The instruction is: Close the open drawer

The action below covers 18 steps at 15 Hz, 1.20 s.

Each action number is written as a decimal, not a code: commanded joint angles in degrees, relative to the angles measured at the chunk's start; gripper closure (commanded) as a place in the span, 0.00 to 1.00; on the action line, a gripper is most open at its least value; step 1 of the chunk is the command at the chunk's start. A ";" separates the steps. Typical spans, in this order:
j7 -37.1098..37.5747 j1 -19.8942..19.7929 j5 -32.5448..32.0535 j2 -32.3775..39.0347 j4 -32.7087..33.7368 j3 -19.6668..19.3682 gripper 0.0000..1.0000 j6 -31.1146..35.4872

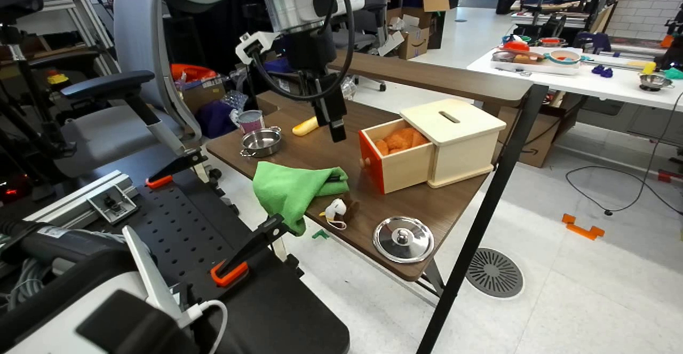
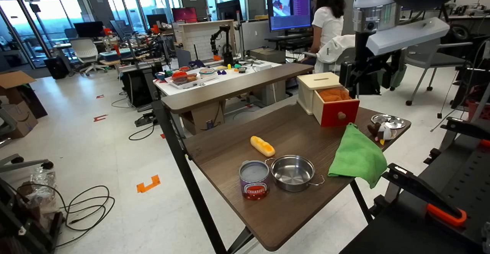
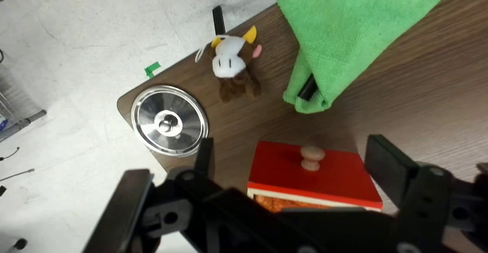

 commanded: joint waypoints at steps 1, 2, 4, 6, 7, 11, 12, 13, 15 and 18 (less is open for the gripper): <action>9.23 4.92 -5.69 3.11 1.00 -6.01 0.00 6.99; 11.81 6.35 -7.18 4.37 1.33 -7.77 0.00 8.59; 15.32 8.83 -8.46 6.49 1.62 -10.51 0.00 10.52; 18.37 11.90 -9.59 9.07 1.85 -13.77 0.00 12.66; 19.54 13.27 -9.53 10.61 2.08 -15.23 0.00 13.80; 19.42 15.55 -5.66 14.81 2.75 -16.96 0.00 16.05; 19.10 16.00 -4.81 15.72 3.03 -17.22 0.00 16.72; 18.55 16.10 -3.81 16.54 3.28 -17.14 0.00 17.57; 17.68 16.40 -1.30 17.89 3.79 -17.11 0.00 19.36; 15.16 15.66 4.55 19.38 5.18 -15.93 0.00 21.44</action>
